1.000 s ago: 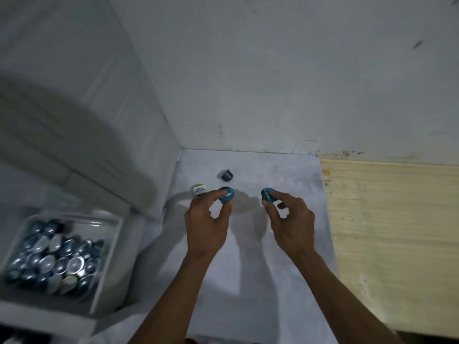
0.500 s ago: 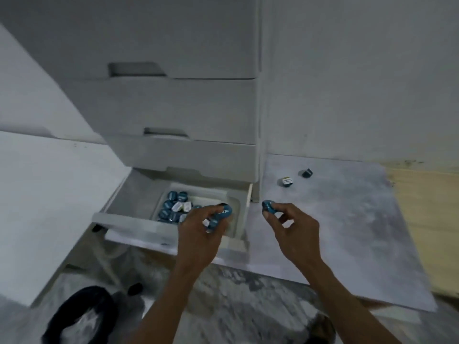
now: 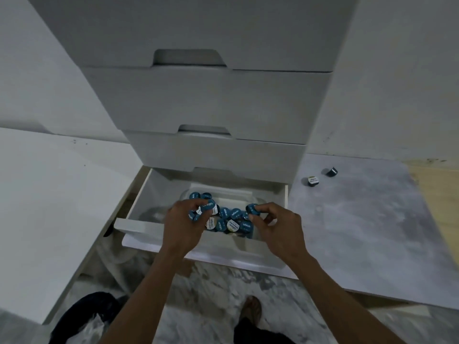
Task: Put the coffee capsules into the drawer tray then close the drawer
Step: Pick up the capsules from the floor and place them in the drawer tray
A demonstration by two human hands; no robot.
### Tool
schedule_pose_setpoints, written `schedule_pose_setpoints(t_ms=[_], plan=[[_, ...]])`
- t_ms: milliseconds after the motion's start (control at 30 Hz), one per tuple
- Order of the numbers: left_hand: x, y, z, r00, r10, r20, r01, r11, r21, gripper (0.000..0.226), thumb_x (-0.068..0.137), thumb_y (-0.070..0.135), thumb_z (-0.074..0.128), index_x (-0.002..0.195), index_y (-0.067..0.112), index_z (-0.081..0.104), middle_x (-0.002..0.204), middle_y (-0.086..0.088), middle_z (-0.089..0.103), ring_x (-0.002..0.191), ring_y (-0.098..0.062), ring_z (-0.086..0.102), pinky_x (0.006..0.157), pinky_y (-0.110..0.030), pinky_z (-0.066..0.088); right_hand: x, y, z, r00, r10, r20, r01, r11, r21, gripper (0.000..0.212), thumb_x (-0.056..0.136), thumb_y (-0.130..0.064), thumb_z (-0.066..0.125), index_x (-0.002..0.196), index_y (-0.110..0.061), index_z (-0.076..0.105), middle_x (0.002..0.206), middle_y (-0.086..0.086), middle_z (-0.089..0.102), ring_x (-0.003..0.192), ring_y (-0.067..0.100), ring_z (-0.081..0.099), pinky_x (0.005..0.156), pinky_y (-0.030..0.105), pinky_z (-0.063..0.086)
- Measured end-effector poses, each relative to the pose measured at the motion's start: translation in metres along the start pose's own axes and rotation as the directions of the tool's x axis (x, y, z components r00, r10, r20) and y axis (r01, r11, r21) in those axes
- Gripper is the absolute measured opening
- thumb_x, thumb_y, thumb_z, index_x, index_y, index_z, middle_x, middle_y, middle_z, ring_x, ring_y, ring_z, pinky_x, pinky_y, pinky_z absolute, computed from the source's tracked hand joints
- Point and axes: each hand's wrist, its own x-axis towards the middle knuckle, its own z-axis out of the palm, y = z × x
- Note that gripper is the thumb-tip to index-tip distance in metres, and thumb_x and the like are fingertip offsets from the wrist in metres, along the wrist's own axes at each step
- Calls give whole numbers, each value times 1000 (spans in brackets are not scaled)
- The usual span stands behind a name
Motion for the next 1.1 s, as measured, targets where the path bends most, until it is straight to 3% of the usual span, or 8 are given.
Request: schedule_pose_setpoints(t_ms=[167,233,400,567,667,900,1100], plan=[[40,-20,12,994,7,108,-19,994,107,21,80,22,78,100,19,75,92,-3,72,79,-19,65,73,-34,55,36,15,39,996,65,53,-60,994,-88,16,80,-31,77,94,-24,73,89,-10,72,61,-1,59,60,13,49],[57,-26,21,986,0,169,-23,991,135,20,82,21,77,102,19,75,93,2,70,81,-15,62,74,-28,51,49,18,51,993,87,80,-75,987,-140,15,81,-31,76,95,-27,72,85,-8,70,60,0,58,60,17,49],[91,-41,49,952,3,305,-51,987,151,21,83,20,75,104,18,74,99,3,71,90,-14,63,81,-28,53,76,30,74,976,145,161,-116,978,-176,14,84,-25,74,97,-21,71,70,-12,62,54,4,58,63,30,56],[114,-52,75,922,-12,386,-70,978,198,20,83,22,74,103,24,74,91,9,66,94,-18,61,81,-37,55,93,43,95,942,216,257,-135,945,-297,20,89,-31,67,108,-24,67,94,-1,73,81,17,67,68,30,53],[118,-63,86,894,-39,445,-79,967,244,20,81,23,72,100,26,74,94,-1,71,97,-21,60,83,-40,54,98,48,106,934,217,284,-121,940,-319,21,88,-30,65,108,-24,67,94,3,73,79,22,67,71,36,56],[123,-80,97,885,-26,464,-113,956,270,18,79,21,69,97,22,72,90,-5,72,95,-24,62,77,-42,55,104,46,118,930,204,306,-41,884,-466,23,87,-28,63,109,-25,67,97,7,73,89,26,66,84,38,52],[119,-85,100,870,-30,493,-131,948,289,22,85,22,65,106,26,71,105,-11,67,92,-27,66,76,-42,57,100,52,125,936,175,306,10,855,-518,21,87,-25,59,106,-25,68,94,4,74,88,23,67,87,38,51]])
